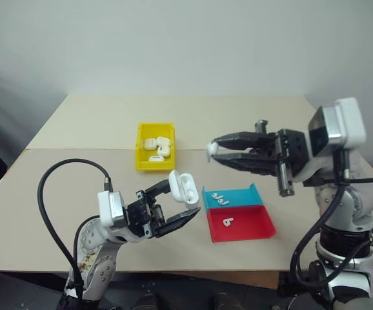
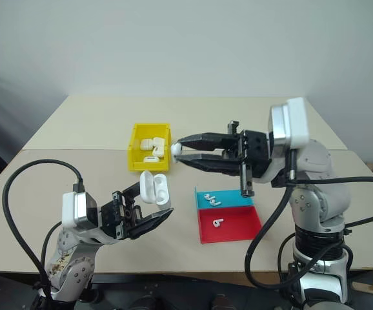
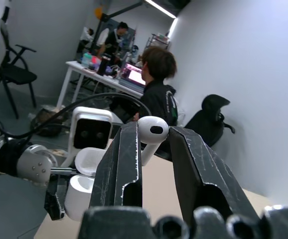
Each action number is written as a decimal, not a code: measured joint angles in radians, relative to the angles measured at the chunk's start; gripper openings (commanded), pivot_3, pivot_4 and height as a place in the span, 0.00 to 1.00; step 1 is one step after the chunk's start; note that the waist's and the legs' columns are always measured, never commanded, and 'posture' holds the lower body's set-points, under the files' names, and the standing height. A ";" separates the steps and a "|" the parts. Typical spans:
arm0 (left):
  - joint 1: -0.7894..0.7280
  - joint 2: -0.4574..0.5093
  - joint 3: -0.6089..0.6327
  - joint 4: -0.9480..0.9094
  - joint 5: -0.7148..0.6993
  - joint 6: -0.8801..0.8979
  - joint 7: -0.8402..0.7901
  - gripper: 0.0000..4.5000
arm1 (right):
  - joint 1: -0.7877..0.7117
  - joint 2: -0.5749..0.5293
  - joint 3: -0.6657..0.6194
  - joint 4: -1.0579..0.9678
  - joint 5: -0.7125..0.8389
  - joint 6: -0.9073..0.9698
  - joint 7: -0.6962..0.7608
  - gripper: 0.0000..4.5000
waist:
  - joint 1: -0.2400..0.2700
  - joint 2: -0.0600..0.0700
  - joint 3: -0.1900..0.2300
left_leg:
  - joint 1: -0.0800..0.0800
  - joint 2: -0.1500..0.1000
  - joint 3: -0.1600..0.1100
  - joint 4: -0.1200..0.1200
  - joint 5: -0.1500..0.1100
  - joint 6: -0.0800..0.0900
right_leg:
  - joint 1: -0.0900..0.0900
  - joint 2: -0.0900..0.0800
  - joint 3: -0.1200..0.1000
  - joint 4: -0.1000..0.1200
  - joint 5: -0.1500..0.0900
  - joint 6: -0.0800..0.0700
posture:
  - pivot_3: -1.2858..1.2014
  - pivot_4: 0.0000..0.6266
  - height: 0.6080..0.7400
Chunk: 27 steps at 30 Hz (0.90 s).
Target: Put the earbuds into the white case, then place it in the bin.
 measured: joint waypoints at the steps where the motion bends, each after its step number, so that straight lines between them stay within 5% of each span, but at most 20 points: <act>1: 0.000 0.000 0.000 0.000 0.000 0.000 -0.004 0.60 | 0.001 0.000 0.016 0.004 -0.004 -0.013 0.007 0.15 | 0.000 0.000 0.000 | 0.000 0.000 0.000 0.000 0.000 0.000 | 0.000 0.000 0.000 0.000 0.000 0.000 | 0.52 0.24 1.00; 25: 0.005 -0.003 0.002 -0.004 0.010 0.000 -0.017 0.60 | 0.036 0.014 0.172 0.110 -0.134 -0.238 0.032 0.15 | 0.002 0.000 0.000 | 0.000 0.000 0.000 0.000 0.000 0.000 | 0.000 0.000 0.000 0.000 0.000 0.000 | 0.52 0.24 1.00; 27: 0.005 -0.004 0.002 -0.004 0.015 0.000 -0.017 0.60 | 0.037 0.009 0.173 0.111 -0.133 -0.241 0.035 0.31 | 0.002 0.000 0.000 | 0.000 0.000 0.000 0.000 0.000 0.000 | 0.000 0.000 0.000 0.000 0.000 0.000 | 0.52 0.24 1.00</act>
